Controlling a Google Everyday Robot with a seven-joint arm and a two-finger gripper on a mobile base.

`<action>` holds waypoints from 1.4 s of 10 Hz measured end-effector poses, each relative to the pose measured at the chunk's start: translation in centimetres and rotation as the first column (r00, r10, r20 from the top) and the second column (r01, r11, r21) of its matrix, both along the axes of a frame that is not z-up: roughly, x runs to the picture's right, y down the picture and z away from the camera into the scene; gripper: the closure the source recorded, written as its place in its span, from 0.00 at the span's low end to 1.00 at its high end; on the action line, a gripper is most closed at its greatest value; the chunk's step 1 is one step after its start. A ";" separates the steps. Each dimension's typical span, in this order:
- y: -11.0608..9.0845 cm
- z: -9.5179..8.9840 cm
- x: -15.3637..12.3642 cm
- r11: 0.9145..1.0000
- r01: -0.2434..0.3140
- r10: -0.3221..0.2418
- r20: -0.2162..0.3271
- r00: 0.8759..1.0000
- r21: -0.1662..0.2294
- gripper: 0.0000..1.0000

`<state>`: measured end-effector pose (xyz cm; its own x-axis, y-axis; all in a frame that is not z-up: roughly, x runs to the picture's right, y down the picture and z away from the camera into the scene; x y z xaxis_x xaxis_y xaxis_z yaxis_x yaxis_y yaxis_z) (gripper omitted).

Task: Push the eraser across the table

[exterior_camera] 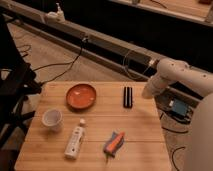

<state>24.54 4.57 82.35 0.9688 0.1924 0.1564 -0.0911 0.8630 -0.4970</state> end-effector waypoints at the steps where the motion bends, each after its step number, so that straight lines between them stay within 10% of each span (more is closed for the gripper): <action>1: -0.1 0.1 -0.1 1.000 -0.004 0.004 -0.002 1.000 0.002 1.00; 5: -1.2 5.8 -0.1 0.997 -0.059 0.060 -0.033 0.998 0.047 1.00; 14: 2.7 14.4 -2.6 0.998 -0.049 0.048 -0.022 0.999 -0.031 1.00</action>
